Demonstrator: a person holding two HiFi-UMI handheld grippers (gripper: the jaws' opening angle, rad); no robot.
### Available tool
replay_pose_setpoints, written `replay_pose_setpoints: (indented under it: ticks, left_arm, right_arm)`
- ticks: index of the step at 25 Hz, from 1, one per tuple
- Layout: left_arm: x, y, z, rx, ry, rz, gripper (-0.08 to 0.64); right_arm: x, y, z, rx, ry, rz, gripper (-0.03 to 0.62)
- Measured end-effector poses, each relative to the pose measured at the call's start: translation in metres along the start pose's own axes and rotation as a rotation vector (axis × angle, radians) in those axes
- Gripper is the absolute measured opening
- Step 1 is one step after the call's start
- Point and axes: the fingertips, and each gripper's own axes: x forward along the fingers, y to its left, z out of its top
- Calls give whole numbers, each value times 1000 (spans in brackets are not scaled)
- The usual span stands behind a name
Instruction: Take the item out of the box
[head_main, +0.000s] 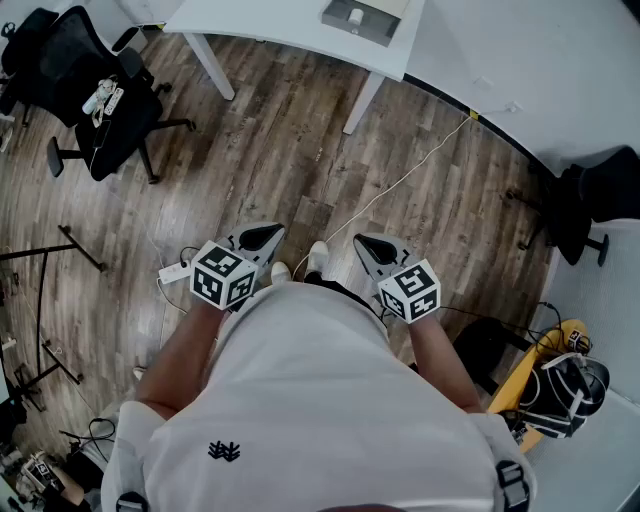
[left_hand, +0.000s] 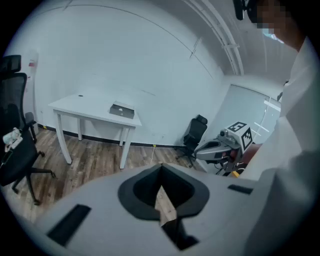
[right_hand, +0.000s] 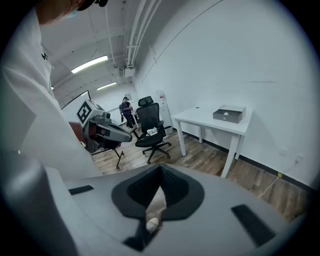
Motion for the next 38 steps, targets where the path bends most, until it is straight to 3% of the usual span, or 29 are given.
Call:
replay_pose_setpoints:
  ticks: [11, 20, 24, 30, 38]
  left_arm:
    - [36, 22, 54, -2, -24, 58, 6]
    - [64, 76, 105, 16, -55, -30, 6]
    - [75, 117, 130, 39, -48, -80, 7]
    - [82, 170, 175, 107, -53, -157, 8]
    - [80, 236, 191, 106, -31, -211, 6]
  right_arm:
    - [6, -60, 4, 12, 17, 2, 6]
    - [47, -109, 47, 83, 8, -76, 11]
    - [77, -127, 83, 102, 8, -131, 57]
    - [124, -157, 134, 114, 18, -210, 58]
    - [181, -194, 187, 106, 33, -281, 57]
